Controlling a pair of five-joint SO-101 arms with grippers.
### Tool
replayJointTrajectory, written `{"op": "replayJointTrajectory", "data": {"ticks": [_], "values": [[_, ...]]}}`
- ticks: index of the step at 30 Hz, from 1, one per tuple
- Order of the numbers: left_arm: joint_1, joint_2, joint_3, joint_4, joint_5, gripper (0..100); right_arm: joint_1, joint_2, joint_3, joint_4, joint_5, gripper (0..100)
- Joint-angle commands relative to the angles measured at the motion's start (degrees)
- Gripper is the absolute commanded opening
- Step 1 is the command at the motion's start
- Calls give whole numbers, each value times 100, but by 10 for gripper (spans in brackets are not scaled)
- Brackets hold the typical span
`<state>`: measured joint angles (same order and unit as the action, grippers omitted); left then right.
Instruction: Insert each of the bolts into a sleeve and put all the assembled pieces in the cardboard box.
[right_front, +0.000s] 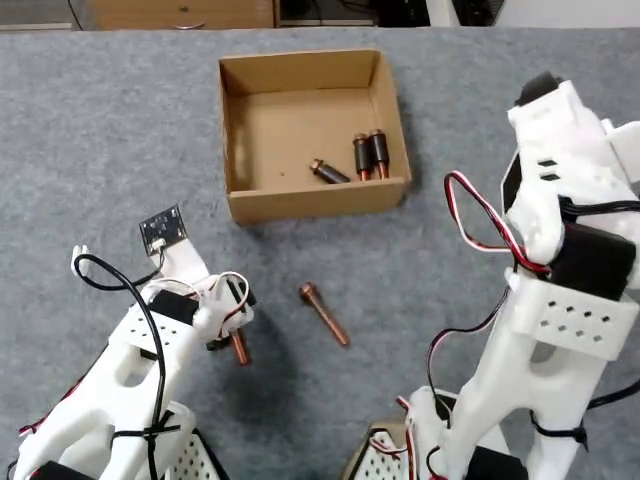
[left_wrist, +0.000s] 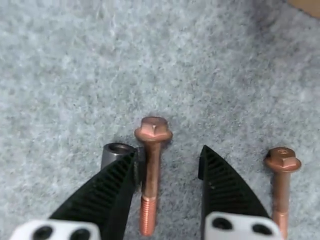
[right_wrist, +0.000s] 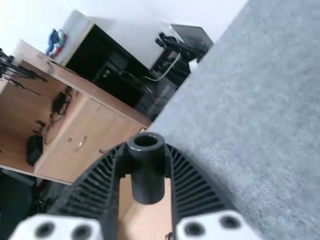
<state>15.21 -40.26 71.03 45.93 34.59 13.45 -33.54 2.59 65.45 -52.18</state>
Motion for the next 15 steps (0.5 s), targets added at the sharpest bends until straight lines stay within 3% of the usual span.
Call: {"op": "replayJointTrajectory", "data": {"ticks": [1,15], "values": [[70,22,0,-123,44,184,84,-180,48,-167,18,2],[220,1569,-589,-176,211,184,84,-189,40,-167,26,2]]}}
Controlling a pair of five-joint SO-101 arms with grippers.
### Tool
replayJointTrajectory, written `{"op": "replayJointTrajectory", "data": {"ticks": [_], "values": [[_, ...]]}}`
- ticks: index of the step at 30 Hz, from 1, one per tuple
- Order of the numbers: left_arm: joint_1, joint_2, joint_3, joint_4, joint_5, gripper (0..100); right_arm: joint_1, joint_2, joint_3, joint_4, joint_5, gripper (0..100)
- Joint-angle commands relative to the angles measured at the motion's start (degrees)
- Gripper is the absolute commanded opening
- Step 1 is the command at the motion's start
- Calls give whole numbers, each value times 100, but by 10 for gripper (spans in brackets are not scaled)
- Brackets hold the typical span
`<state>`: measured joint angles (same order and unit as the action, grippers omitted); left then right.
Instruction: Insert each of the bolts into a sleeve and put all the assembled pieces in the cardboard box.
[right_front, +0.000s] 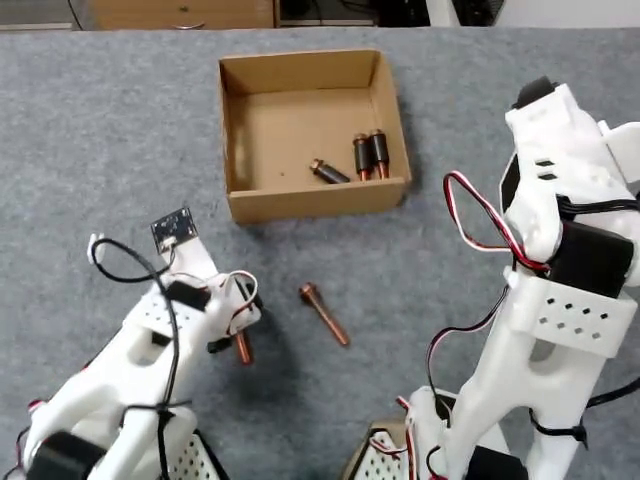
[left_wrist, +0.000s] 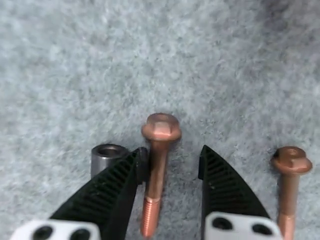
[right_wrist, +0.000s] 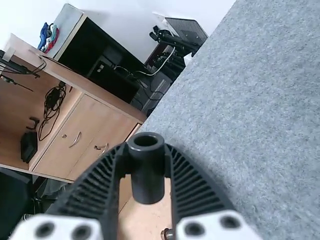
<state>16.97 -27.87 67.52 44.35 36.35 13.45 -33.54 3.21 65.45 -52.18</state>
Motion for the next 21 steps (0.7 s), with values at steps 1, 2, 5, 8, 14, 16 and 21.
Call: {"op": "replayJointTrajectory", "data": {"ticks": [1,2,5,8,14,16,21], "values": [[44,479,-290,-26,35,184,84,-189,-22,-167,35,2],[44,620,-369,-26,35,184,84,-189,-22,-167,35,2],[44,1068,-651,35,35,184,84,-189,-13,-167,18,2],[44,1464,-1011,299,35,166,84,-189,-13,-167,35,2],[44,2132,-1547,580,35,29,84,-189,-13,-167,62,2],[44,2255,-1688,703,35,24,84,-189,-13,-167,62,2],[26,2255,-1829,756,35,19,66,-189,-13,-167,97,2]]}}
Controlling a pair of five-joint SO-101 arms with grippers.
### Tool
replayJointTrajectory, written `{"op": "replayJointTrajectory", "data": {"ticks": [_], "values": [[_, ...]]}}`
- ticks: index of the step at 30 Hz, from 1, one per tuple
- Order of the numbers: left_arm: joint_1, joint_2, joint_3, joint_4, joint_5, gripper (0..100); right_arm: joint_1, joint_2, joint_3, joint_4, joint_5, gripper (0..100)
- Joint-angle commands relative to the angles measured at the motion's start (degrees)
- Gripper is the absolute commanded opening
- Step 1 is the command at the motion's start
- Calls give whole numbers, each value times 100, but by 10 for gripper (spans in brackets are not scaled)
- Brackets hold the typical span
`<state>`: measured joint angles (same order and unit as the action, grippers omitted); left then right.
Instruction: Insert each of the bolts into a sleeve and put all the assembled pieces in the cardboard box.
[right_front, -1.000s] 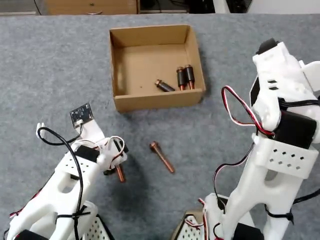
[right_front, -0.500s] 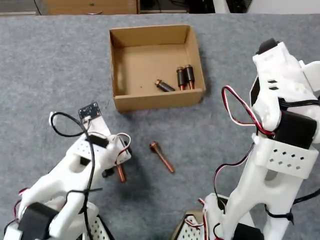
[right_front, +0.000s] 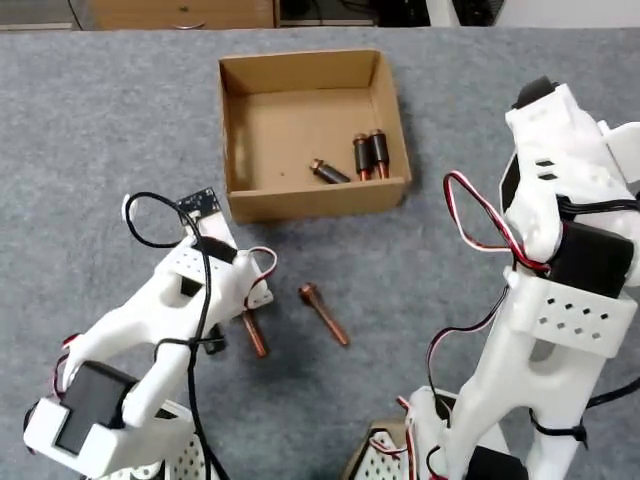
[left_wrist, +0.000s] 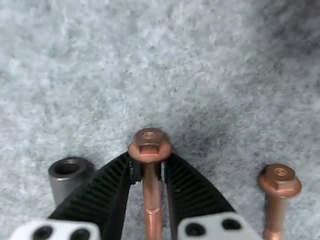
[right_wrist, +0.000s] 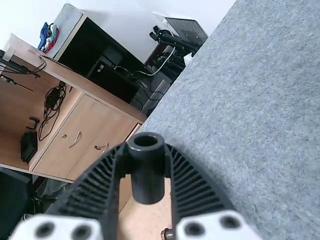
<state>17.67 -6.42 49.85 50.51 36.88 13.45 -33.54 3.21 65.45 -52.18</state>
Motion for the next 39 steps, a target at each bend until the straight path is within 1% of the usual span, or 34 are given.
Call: {"op": "replayJointTrajectory", "data": {"ticks": [1,3,9,12,15,18,21,24,28,29,32,36,39], "values": [[-53,110,-167,167,-18,19,66,-189,-13,-167,185,2],[-62,110,-527,580,-18,18,48,-189,-22,-167,466,2],[-70,110,-2602,2752,-105,18,40,-198,-48,-167,1116,2],[-62,110,-3754,3587,-607,19,40,-207,-66,-167,1451,2],[-79,110,-4791,4229,-1204,19,31,-374,-92,-158,1829,2],[-79,110,-5609,4774,-1503,19,-295,-602,-66,-141,2426,2],[-79,101,-6233,4958,-1811,19,-681,-813,40,-149,3103,2],[-290,40,-6690,4976,-1960,19,-945,-1033,242,-141,3411,2],[-633,-497,-7051,4949,-2031,19,-1288,-1341,892,-88,3991,2],[-695,-699,-7095,4941,-2171,19,-1376,-1429,1121,-105,4167,2],[-695,-1367,-6963,4941,-2593,19,-1596,-1789,1692,-132,4448,2],[-686,-2281,-6444,4932,-2549,19,-1912,-2352,2413,-123,4721,2],[-686,-2923,-5873,4651,-2549,19,-2202,-2949,2941,-123,4905,2]]}}
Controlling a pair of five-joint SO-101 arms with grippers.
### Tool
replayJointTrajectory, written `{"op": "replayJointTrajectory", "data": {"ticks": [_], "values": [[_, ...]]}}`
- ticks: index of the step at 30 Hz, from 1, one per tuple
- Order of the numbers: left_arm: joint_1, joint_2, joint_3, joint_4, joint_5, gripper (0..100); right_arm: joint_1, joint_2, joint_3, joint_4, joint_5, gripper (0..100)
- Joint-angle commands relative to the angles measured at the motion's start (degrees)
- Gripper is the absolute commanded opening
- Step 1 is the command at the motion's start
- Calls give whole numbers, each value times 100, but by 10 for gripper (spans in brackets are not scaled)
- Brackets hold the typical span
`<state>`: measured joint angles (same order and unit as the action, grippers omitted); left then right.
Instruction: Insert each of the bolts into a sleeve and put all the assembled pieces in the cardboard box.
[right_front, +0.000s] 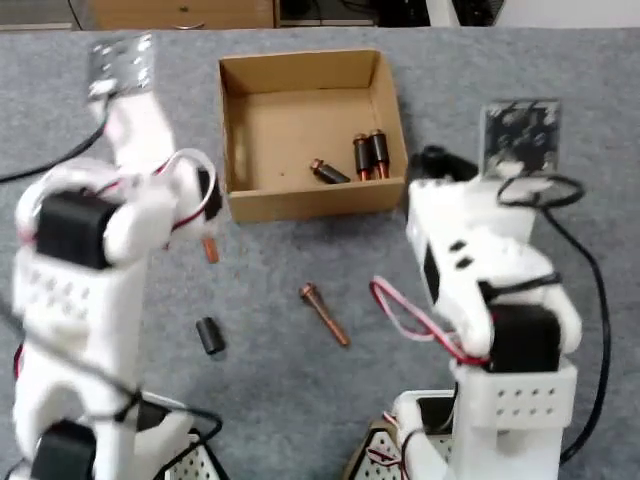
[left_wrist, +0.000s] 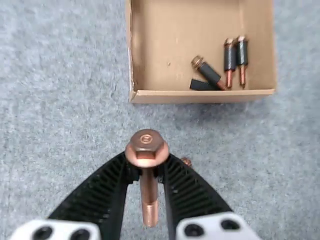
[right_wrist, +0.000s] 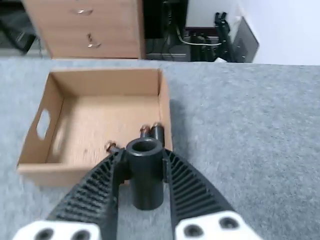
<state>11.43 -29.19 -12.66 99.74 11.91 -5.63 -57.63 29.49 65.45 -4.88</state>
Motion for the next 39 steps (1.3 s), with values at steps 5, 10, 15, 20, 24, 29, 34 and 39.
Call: {"op": "replayJointTrajectory", "data": {"ticks": [5,10,15,20,24,29,34,39], "values": [[-97,-1982,1829,-1187,-44,19,-936,-1675,1244,-70,176,2],[-97,-3468,3420,-2295,211,19,-1455,-2563,2132,211,-35,2],[-97,-4004,4185,-2831,747,19,-2246,-3037,3011,193,-325,2],[-62,-4004,4229,-2963,967,19,-2958,-3073,3697,-202,-510,2],[-62,-4004,4440,-3235,941,19,-3284,-3073,4110,-818,-501,2],[-35,-4004,4774,-3112,932,19,-3741,-3073,4338,-932,-475,2],[571,-4066,5064,-2796,589,18,-4215,-3073,4453,-932,-475,2],[800,-4075,5187,-2796,554,18,-4365,-3073,4523,-993,-501,2]]}}
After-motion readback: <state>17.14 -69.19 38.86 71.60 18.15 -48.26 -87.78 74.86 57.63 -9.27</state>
